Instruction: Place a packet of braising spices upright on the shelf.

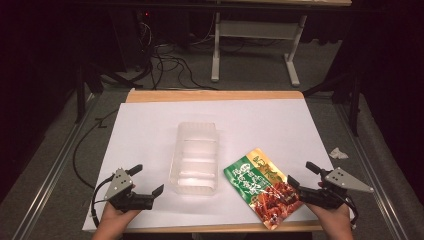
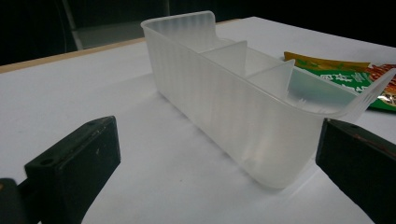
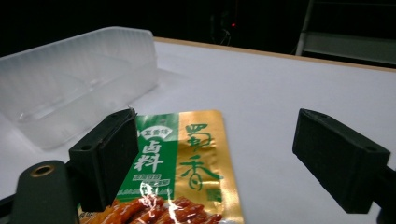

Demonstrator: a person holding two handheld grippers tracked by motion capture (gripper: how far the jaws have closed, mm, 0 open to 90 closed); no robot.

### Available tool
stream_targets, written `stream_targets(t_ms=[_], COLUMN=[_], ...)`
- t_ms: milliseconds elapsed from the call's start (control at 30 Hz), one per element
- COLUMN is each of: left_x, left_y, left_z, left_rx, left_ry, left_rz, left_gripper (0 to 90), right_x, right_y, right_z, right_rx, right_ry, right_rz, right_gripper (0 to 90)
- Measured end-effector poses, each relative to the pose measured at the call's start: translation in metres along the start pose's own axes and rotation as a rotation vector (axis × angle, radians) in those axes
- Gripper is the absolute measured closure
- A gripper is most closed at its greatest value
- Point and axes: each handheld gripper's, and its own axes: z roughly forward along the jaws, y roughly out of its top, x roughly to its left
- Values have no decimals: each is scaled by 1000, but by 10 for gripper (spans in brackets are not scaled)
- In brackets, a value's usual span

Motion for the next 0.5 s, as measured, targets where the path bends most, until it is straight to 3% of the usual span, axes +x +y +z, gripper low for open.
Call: stream_targets(t_ms=[233,500], left_x=[-2,0], left_y=[-1,-1], left_z=[6,4], left_rx=[24,9], left_ry=[-12,-12], left_rz=[8,8], left_gripper=[5,5], right_x=[-5,-6], right_y=[-1,0], right_z=[-2,-1], right_rx=[-2,7], right_ry=[0,-1], right_rz=[5,26], right_gripper=[160,199])
